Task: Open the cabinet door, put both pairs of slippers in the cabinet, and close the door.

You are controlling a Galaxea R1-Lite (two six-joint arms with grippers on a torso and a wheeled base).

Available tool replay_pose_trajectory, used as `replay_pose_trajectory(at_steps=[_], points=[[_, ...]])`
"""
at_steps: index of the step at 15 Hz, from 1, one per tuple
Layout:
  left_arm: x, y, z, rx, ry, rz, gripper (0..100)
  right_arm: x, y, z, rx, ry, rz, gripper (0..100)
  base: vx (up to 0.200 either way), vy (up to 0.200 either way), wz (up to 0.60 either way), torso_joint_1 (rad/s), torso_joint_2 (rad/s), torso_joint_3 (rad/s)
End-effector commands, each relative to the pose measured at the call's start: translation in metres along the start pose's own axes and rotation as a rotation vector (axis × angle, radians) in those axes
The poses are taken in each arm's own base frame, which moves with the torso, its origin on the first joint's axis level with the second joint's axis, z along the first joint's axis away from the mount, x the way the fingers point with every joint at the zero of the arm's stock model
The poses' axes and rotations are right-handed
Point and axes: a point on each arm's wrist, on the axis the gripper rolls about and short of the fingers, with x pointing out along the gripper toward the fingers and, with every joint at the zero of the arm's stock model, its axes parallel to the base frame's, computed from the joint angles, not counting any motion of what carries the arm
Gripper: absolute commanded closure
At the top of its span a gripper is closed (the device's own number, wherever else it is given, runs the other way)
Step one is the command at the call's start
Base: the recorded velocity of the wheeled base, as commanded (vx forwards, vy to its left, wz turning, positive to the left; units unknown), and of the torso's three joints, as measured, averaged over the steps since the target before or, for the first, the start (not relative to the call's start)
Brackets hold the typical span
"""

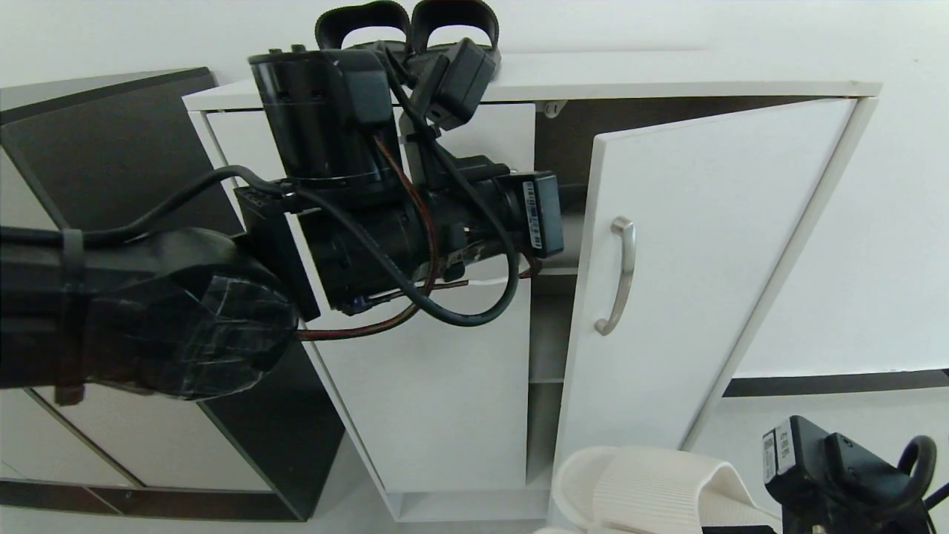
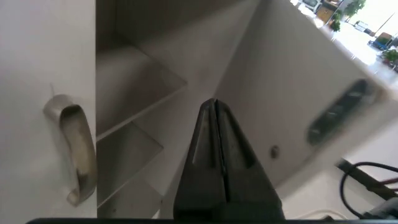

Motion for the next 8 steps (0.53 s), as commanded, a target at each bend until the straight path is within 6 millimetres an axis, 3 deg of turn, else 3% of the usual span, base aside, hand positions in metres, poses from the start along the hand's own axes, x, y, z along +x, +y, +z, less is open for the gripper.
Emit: replay_pose_trajectory(at_steps=[1, 5, 8], points=[[0.011, 0.005, -0.011, -0.008, 0.027, 0.005, 100, -0.001, 0.001, -0.001, -0.014, 0.002, 0.005, 100, 0.000, 0.000, 0.00, 0.000, 0.00, 0.000], [0.006, -0.005, -0.011, -0.007, 0.031, -0.014, 100, -0.005, 0.003, -0.015, -0.068, 0.055, 0.020, 100, -0.200, 0.000, 0.00, 0.005, 0.00, 0.000], [-0.005, -0.046, -0.017, -0.010, 0.055, -0.128, 100, -0.022, 0.013, -0.033, -0.148, 0.068, 0.080, 100, -0.200, 0.000, 0.00, -0.002, 0.00, 0.002]])
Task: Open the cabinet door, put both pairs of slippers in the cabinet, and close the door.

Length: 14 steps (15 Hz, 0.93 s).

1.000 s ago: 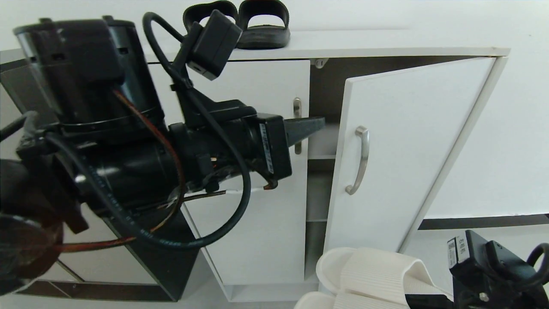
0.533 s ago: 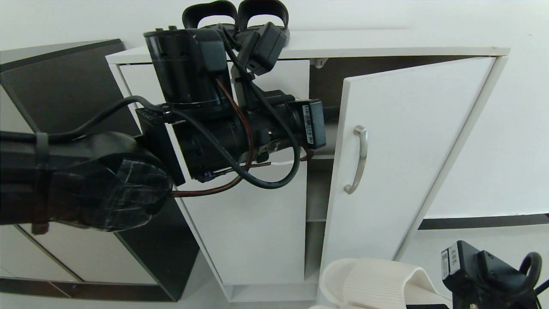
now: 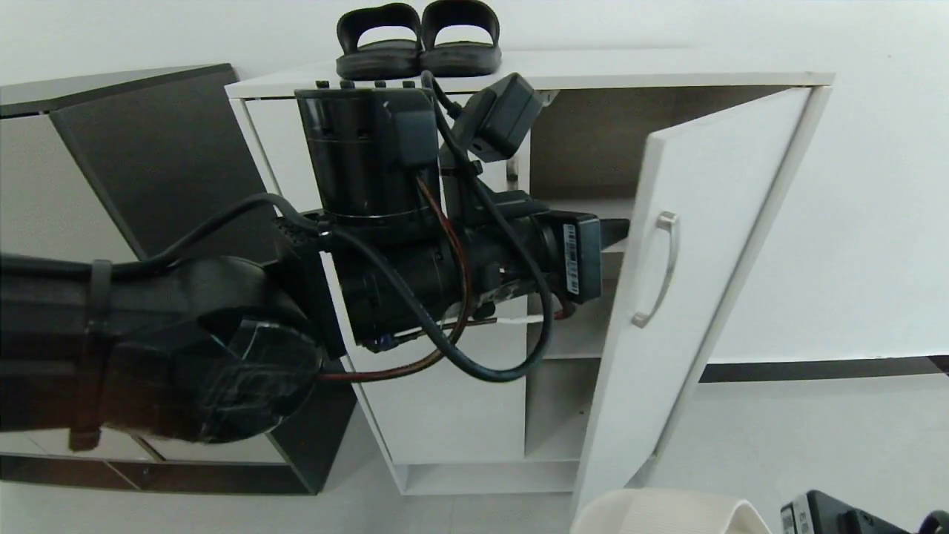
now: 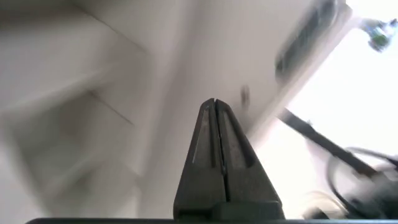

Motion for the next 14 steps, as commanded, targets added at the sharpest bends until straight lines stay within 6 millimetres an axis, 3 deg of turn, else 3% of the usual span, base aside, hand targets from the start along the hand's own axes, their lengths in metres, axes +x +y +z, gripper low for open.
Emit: replay_pose_trajectory(at_steps=[1, 4, 6, 7, 9, 12, 14], points=[[-0.007, -0.039, -0.002, 0.001, 0.007, -0.109, 100, -0.014, 0.010, -0.012, -0.045, -0.022, 0.050, 100, -0.200, 0.000, 0.00, 0.002, 0.00, 0.007], [0.002, -0.054, -0.008, 0.002, 0.020, -0.158, 100, -0.014, 0.012, -0.011, -0.050, -0.031, 0.092, 100, -0.200, 0.000, 0.00, 0.002, 0.01, 0.009], [0.002, -0.049, -0.008, 0.001, 0.021, -0.143, 100, -0.007, 0.008, 0.002, -0.022, -0.036, 0.065, 100, -0.200, 0.000, 0.00, 0.002, 0.00, 0.000], [-0.005, -0.032, -0.001, 0.009, -0.016, -0.060, 100, 0.005, -0.004, 0.015, 0.068, -0.025, -0.019, 100, -0.200, 0.000, 0.00, -0.002, 0.00, 0.007], [-0.039, -0.013, 0.018, 0.040, -0.085, 0.082, 100, 0.030, -0.023, 0.035, 0.237, -0.020, -0.203, 100, 0.000, 0.000, 0.00, 0.000, 0.00, 0.000], [-0.127, -0.008, 0.028, 0.067, -0.140, 0.250, 100, 0.084, -0.048, 0.067, 0.450, -0.176, -0.507, 100, 0.000, 0.000, 0.00, 0.000, 0.00, 0.000], [-0.187, -0.012, 0.024, 0.061, -0.142, 0.468, 100, 0.116, -0.069, 0.072, 0.483, -0.207, -0.724, 100, 0.000, 0.000, 0.00, 0.000, 0.00, 0.000]])
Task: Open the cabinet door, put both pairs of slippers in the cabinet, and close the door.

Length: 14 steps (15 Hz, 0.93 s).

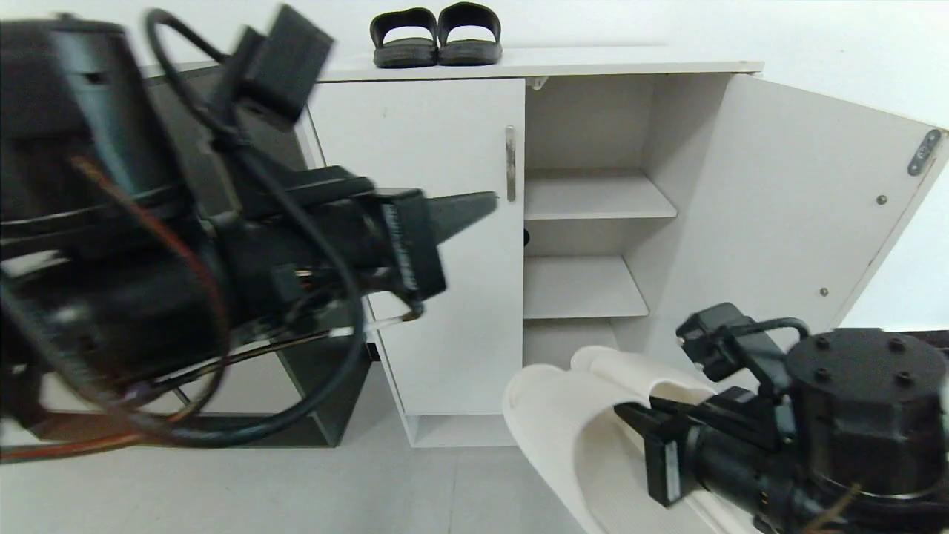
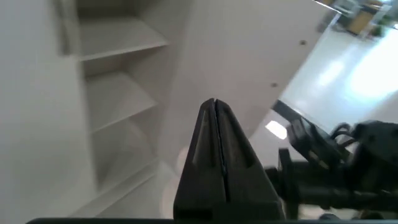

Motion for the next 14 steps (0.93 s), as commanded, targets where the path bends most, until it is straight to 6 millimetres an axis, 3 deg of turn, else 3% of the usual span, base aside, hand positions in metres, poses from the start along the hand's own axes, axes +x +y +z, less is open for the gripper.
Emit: replay_pose_trajectory(at_steps=[1, 3, 4, 6, 8, 9, 11, 14], points=[[-0.104, 0.015, 0.009, 0.017, -0.056, 0.293, 100, 0.064, 0.005, -0.005, 0.047, -0.028, -0.227, 100, 0.000, 0.000, 0.00, 0.000, 0.00, 0.000], [-0.180, 0.018, -0.009, 0.095, -0.048, 0.633, 100, 0.084, -0.007, -0.002, 0.067, -0.072, -0.362, 100, 0.000, 0.000, 0.00, 0.000, 0.00, 0.000], [-0.205, 0.014, -0.015, 0.106, -0.078, 0.745, 100, 0.086, -0.010, -0.001, 0.068, -0.076, -0.375, 100, 0.000, 0.000, 0.00, 0.000, 0.00, 0.000], [-0.245, 0.001, -0.050, 0.118, -0.107, 0.992, 100, 0.086, -0.012, 0.000, 0.066, -0.076, -0.382, 100, 0.000, 0.000, 0.00, 0.000, 0.00, 0.000], [-0.258, -0.004, -0.091, 0.121, -0.097, 1.111, 100, 0.084, -0.012, 0.000, 0.059, -0.076, -0.384, 100, 0.000, 0.000, 0.00, 0.000, 0.00, 0.000], [-0.266, -0.005, -0.125, 0.119, -0.086, 1.128, 100, 0.083, -0.013, 0.000, 0.059, -0.079, -0.394, 100, 0.000, 0.000, 0.00, 0.000, 0.00, 0.000], [-0.270, -0.003, -0.156, 0.115, -0.062, 1.126, 100, 0.083, -0.014, -0.001, 0.055, -0.076, -0.401, 100, 0.000, 0.000, 0.00, 0.000, 0.00, 0.000], [-0.275, -0.003, -0.197, 0.157, -0.040, 0.950, 100, 0.082, -0.014, -0.003, 0.052, -0.070, -0.401, 100, 0.000, 0.000, 0.00, 0.000, 0.00, 0.000]])
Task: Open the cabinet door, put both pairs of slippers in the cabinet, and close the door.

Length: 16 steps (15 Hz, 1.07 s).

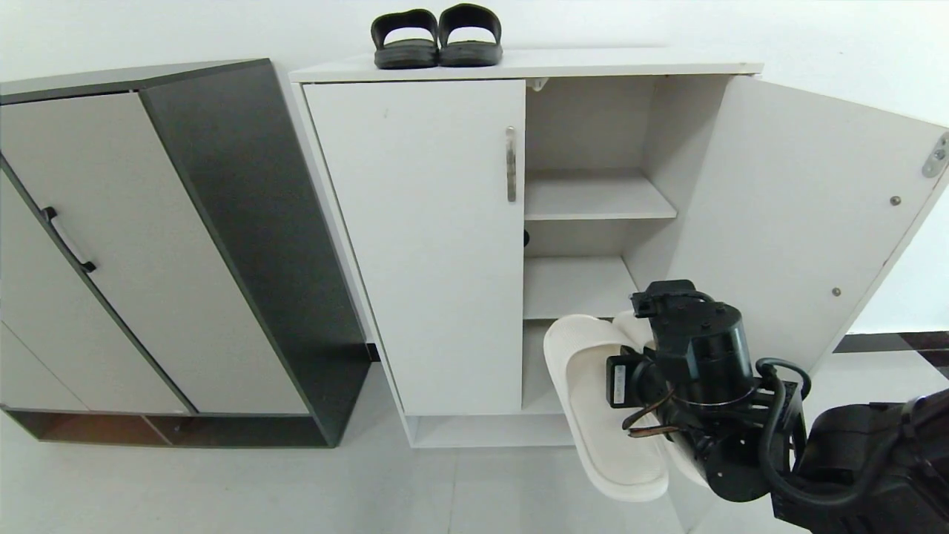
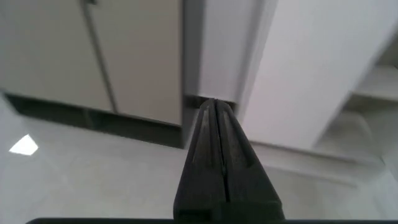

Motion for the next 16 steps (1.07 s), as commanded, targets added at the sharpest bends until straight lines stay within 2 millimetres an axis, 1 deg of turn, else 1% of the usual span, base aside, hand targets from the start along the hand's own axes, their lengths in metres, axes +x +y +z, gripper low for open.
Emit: replay_pose_trajectory(at_steps=[1, 2, 3, 4, 5, 6, 7, 8, 9, 11, 13, 16], points=[[-0.006, 0.001, -0.034, 0.016, -0.057, -0.100, 100, 0.000, 0.000, 0.000, -0.001, 0.002, 0.000, 100, 0.000, 0.000, 0.00, 0.000, 0.00, 0.000], [-0.005, 0.001, -0.033, 0.020, -0.077, -0.113, 100, -0.001, 0.000, -0.001, -0.002, 0.002, 0.001, 100, 0.000, 0.000, 0.00, 0.000, 0.00, 0.000], [-0.005, 0.000, -0.034, 0.026, -0.079, -0.160, 100, -0.001, 0.000, 0.000, 0.000, -0.002, 0.002, 100, 0.000, 0.000, 0.00, 0.000, 0.00, 0.000], [-0.005, -0.003, -0.034, 0.023, -0.071, -0.260, 100, -0.002, 0.001, 0.000, 0.001, -0.006, 0.008, 100, 0.000, 0.000, 0.00, 0.000, 0.00, 0.000], [-0.006, -0.003, -0.034, 0.028, -0.071, -0.280, 100, -0.002, 0.002, 0.001, 0.000, -0.012, 0.009, 100, 0.000, 0.000, 0.00, 0.000, 0.00, 0.000], [-0.005, -0.002, -0.035, 0.024, -0.069, -0.249, 100, -0.002, 0.002, 0.000, -0.006, -0.015, 0.013, 100, 0.000, 0.000, 0.00, 0.000, 0.00, 0.000], [-0.005, 0.000, -0.035, 0.011, -0.071, -0.136, 100, -0.002, 0.002, 0.000, -0.004, -0.019, 0.014, 100, 0.000, 0.000, 0.00, 0.000, 0.00, 0.000], [-0.004, 0.002, -0.037, 0.016, -0.055, -0.067, 100, -0.003, 0.002, -0.001, -0.005, -0.019, 0.016, 100, 0.000, 0.000, 0.00, 0.000, 0.00, 0.000], [-0.004, 0.001, -0.038, 0.028, -0.050, -0.085, 100, -0.003, 0.003, -0.002, -0.008, -0.016, 0.018, 100, 0.000, 0.000, 0.00, 0.000, 0.00, 0.000], [-0.005, -0.002, -0.038, 0.064, -0.046, -0.245, 100, -0.006, 0.006, -0.003, -0.011, -0.016, 0.030, 100, 0.000, 0.000, 0.00, 0.000, 0.00, 0.000], [-0.005, -0.003, -0.038, 0.071, -0.045, -0.257, 100, -0.010, 0.006, 0.000, -0.005, -0.026, 0.041, 100, 0.000, 0.000, 0.00, 0.000, 0.00, 0.000], [-0.005, -0.002, -0.038, 0.057, -0.045, -0.253, 100, -0.009, 0.009, 0.003, -0.013, -0.039, 0.049, 100, 0.000, 0.000, 0.00, 0.000, 0.00, 0.000]])
